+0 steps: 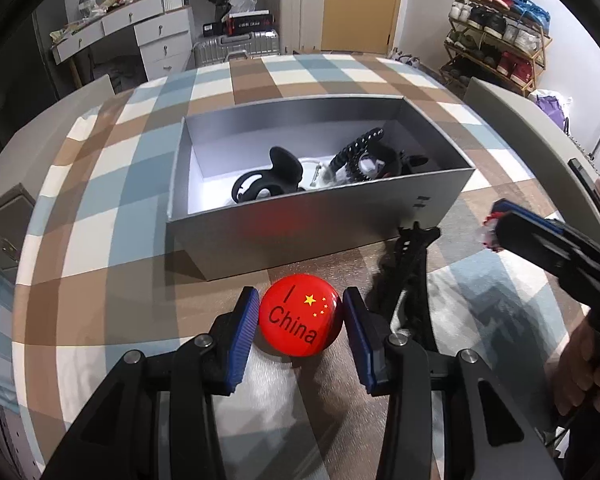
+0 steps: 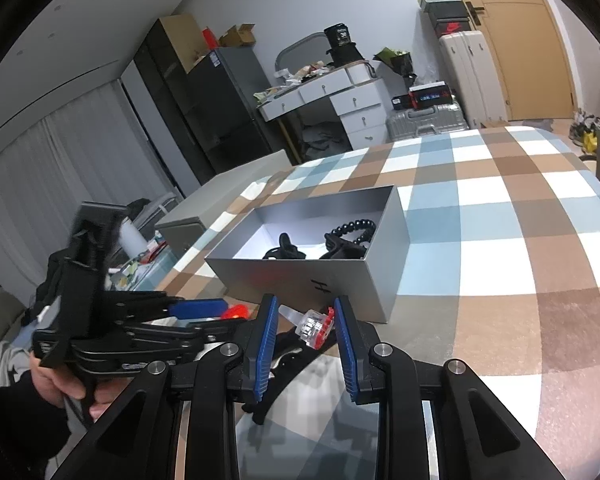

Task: Organize jewelry
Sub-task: 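Grasp the red 'I China' badge with the left tool while the right tool grasps a red clip, then lower the red badge and red clip into the box and open both tools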

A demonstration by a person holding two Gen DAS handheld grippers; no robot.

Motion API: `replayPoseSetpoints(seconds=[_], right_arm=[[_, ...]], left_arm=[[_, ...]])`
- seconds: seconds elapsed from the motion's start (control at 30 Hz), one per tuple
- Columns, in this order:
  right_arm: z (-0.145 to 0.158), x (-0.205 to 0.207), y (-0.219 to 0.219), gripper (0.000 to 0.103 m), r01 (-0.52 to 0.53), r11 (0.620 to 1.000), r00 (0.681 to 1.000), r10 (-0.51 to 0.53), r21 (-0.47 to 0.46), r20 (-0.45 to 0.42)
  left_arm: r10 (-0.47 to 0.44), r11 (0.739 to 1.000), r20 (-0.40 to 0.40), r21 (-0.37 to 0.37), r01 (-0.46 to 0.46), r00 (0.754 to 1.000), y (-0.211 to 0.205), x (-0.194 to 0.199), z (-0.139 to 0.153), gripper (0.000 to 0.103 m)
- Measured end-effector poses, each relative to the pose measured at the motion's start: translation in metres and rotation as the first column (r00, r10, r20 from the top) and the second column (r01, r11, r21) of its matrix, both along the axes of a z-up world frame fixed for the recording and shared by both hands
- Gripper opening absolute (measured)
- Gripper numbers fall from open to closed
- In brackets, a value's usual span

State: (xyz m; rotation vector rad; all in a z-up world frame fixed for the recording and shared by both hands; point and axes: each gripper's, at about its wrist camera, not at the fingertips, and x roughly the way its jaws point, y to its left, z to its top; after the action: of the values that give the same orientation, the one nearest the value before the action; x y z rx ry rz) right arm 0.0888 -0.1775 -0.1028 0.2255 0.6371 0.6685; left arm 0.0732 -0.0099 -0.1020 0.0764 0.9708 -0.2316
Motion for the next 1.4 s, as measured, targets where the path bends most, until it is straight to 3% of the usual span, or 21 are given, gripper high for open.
replayPoseSetpoints(seconds=[0.27,0.6,0.93,1.4], right_arm=[[0.018,-0.003,0.006,0.028,0.001,1.0,0.999,0.0,-0.018,0.038],[0.048,0.014,0.04,0.028,-0.036,0.995,0.992,0.046,-0.088,0.114],[0.052,0.048,0.059,0.028,-0.027,0.994,0.994,0.038,-0.102,0.105],[0.039,0.084,0.07,0.028,-0.022,0.99,0.998,0.031,-0.136,0.06]], left_arm=[[0.004,0.998,0.068,-0.058,0.0,0.998,0.015,-0.009,0.031,0.037],[0.015,0.998,0.145,-0.062,-0.006,0.989,0.024,0.012,0.052,0.037],[0.01,0.995,0.163,-0.095,0.006,0.987,0.027,0.04,0.052,0.037],[-0.03,0.992,0.113,-0.121,0.044,0.993,0.02,0.068,0.039,0.037]])
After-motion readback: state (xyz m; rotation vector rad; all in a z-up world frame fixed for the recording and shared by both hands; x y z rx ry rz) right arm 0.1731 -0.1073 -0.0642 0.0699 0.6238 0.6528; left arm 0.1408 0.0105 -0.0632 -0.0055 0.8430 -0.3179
